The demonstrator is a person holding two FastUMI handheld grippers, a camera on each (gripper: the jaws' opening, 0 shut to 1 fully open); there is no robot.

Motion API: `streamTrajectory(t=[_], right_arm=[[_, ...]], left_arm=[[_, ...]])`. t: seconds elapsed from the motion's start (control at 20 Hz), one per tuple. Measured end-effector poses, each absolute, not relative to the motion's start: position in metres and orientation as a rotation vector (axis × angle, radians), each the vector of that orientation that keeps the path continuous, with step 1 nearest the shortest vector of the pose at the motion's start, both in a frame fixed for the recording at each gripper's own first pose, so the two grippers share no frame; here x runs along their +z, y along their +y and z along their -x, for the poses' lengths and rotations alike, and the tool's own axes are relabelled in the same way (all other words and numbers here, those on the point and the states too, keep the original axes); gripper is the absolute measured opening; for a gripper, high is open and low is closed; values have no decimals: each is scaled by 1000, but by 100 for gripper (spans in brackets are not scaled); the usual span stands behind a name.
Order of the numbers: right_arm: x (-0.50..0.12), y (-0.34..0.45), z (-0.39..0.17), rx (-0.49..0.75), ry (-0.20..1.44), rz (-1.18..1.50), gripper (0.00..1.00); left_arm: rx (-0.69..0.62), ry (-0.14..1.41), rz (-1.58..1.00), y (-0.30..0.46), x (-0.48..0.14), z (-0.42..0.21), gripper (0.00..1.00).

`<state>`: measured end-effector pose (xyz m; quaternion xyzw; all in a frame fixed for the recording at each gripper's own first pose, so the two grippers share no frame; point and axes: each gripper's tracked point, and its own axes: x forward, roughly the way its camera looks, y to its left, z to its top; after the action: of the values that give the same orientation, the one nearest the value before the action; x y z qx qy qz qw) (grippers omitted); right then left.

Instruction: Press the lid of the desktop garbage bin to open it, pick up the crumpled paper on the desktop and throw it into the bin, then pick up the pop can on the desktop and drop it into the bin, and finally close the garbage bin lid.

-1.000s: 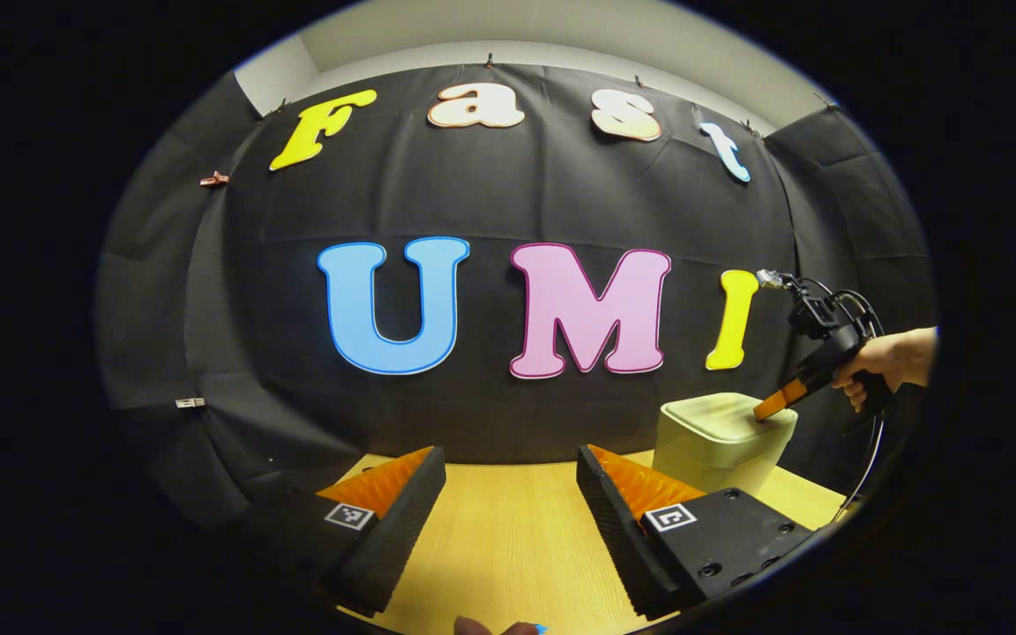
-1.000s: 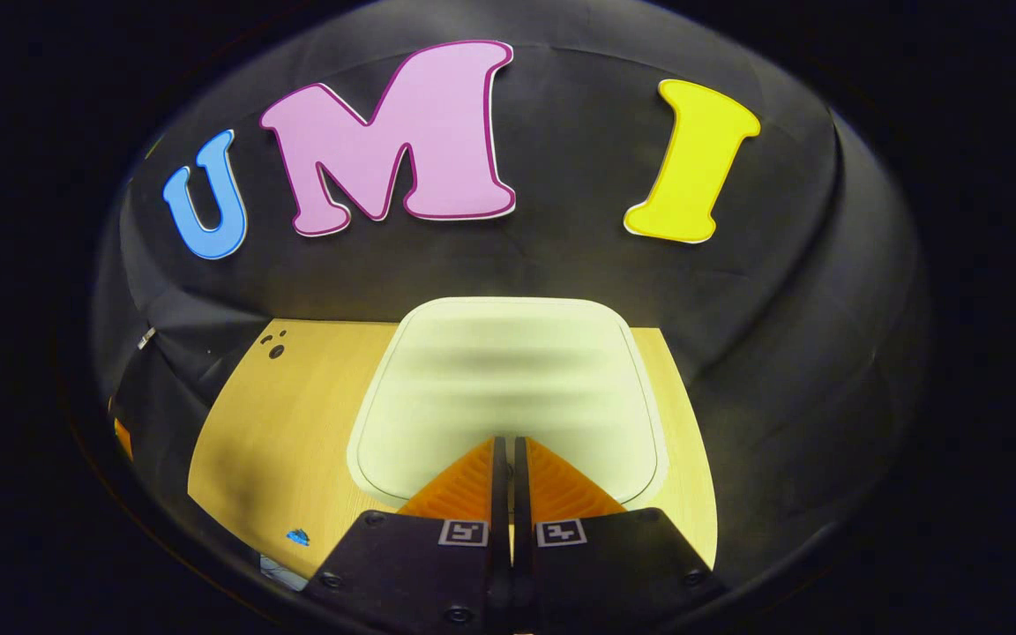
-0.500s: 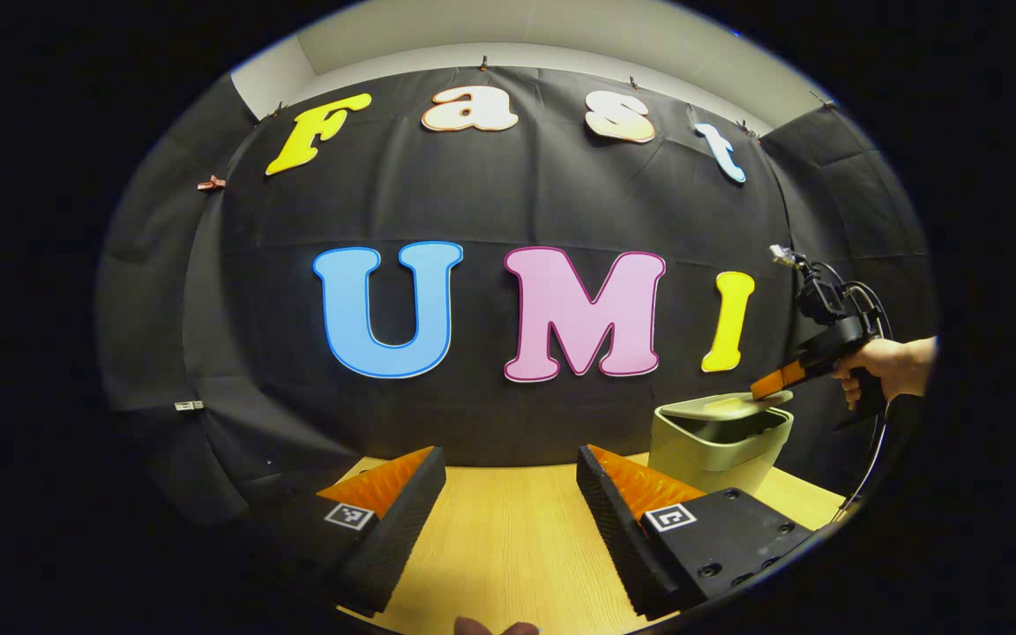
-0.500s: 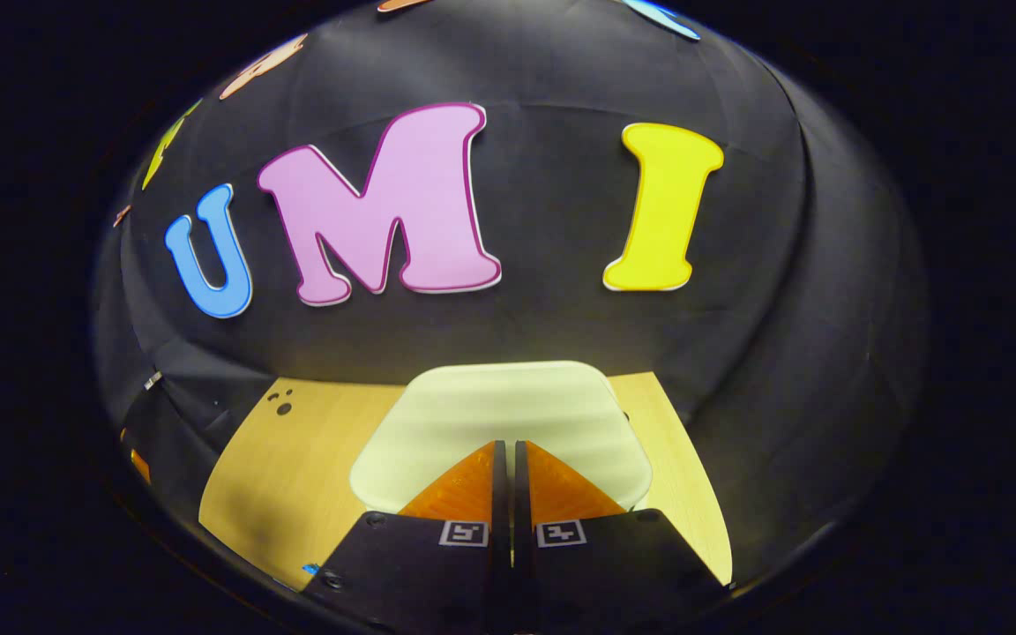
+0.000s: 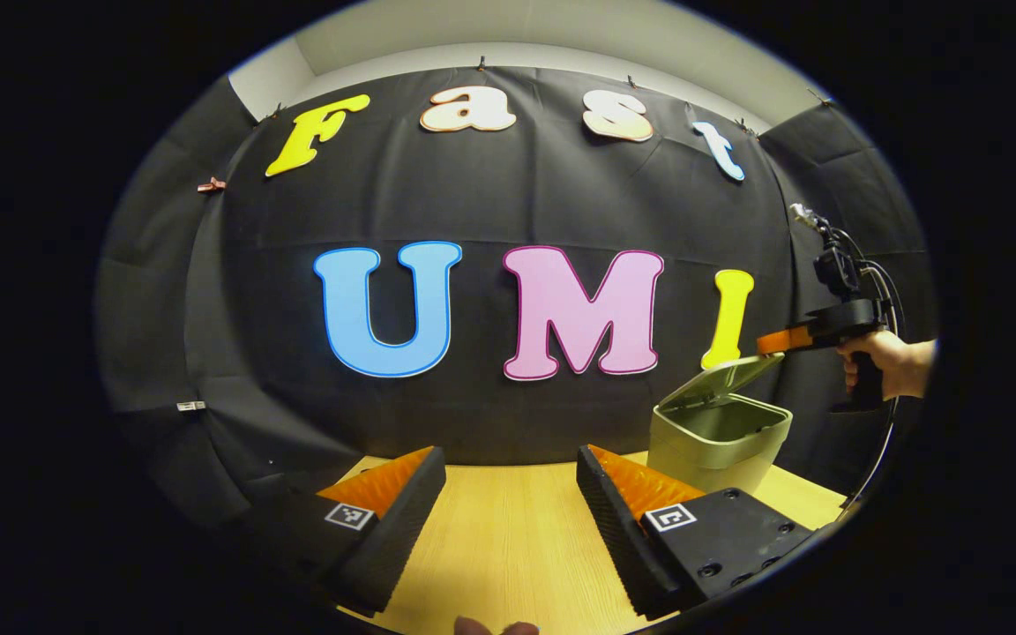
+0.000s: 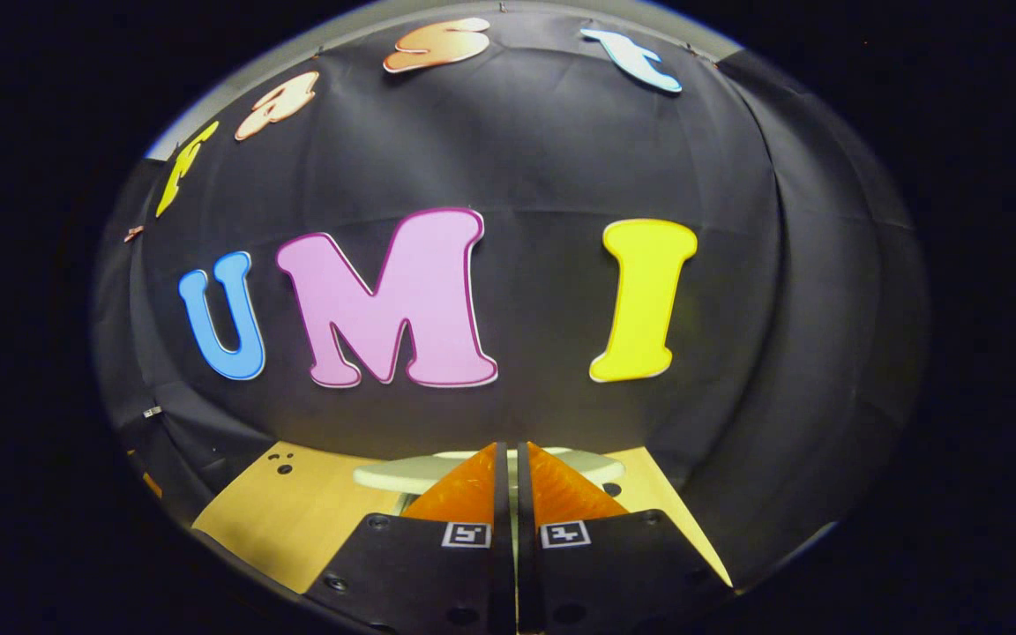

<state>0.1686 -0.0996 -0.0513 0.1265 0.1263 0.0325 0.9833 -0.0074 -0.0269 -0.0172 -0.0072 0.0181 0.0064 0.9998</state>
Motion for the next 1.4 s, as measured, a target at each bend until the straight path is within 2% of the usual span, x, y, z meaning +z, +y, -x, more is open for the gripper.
streamTrajectory(t=[0.3, 0.35, 0.55, 0.65, 0.85, 1.05, 1.4], right_arm=[[-13, -84, -138, 125, 116, -166, 10], [-10, -81, -132, 129, 106, -154, 17], [3, -64, -104, 173, 77, -125, 31], [6, -55, -90, 197, 76, -140, 44], [9, -44, -65, 231, 73, -141, 55], [7, -40, -43, 243, 78, -135, 61], [-6, -40, -14, 244, 124, -158, 66]], left_arm=[[-18, 59, 19, -31, -29, 8, 95], [-21, 69, 19, -31, -34, 9, 96], [-38, 119, 33, -32, -56, 10, 96], [-41, 158, 23, -34, -74, 12, 96], [-56, 271, 16, -41, -127, 25, 96], [-81, 385, 22, -54, -183, 41, 96], [-76, 564, 51, -60, -268, 52, 96]])
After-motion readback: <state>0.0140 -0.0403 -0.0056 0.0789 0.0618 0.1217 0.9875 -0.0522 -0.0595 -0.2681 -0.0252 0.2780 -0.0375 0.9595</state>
